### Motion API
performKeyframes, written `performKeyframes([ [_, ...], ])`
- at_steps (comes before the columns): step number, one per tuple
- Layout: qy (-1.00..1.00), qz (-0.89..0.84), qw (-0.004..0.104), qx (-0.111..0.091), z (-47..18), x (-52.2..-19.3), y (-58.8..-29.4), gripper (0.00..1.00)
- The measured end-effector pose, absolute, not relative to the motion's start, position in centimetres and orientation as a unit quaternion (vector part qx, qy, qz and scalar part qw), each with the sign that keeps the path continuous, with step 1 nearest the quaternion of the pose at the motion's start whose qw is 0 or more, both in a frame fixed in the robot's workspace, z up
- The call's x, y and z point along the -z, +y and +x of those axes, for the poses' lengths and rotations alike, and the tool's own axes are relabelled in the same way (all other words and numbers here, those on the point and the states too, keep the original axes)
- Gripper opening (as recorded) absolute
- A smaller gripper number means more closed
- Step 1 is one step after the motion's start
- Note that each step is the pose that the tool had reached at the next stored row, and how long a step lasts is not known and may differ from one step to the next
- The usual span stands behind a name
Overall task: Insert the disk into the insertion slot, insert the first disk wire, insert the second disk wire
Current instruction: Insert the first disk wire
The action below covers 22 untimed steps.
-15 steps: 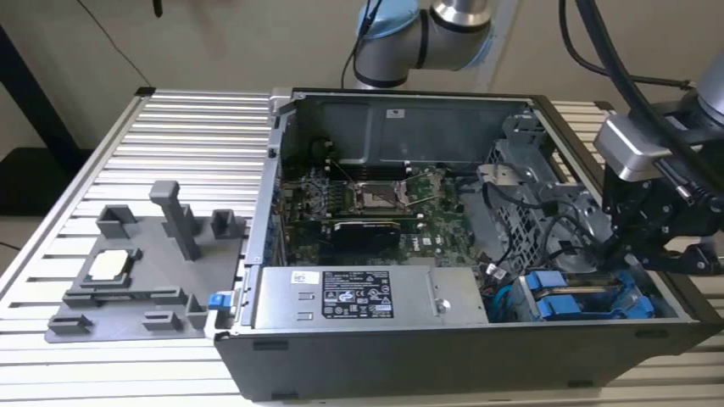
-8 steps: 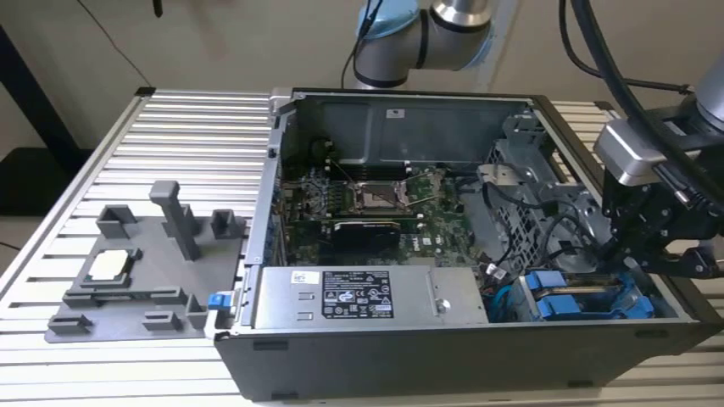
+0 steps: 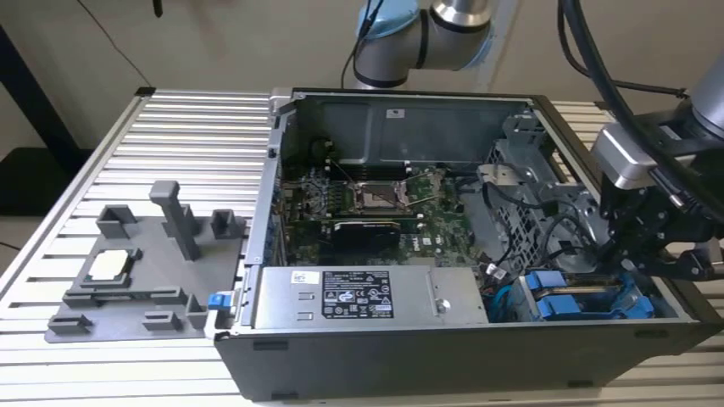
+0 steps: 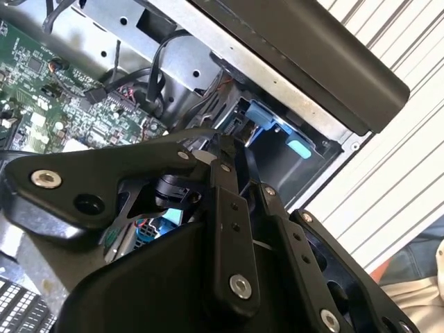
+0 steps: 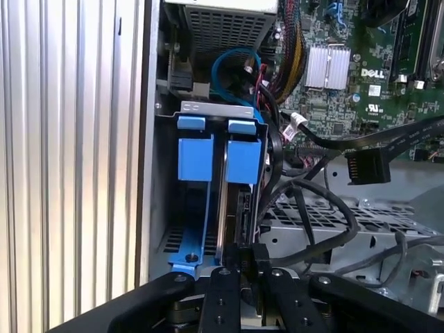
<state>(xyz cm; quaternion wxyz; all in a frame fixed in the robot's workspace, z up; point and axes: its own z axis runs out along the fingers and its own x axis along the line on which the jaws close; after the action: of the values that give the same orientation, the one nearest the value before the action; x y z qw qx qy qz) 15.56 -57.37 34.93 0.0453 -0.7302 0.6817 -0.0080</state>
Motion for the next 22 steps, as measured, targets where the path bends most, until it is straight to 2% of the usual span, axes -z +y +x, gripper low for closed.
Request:
performKeyframes([
  [22, 0.692, -0.72, 0.045, 0.008, 15.67, -33.96, -57.0, 0.19],
])
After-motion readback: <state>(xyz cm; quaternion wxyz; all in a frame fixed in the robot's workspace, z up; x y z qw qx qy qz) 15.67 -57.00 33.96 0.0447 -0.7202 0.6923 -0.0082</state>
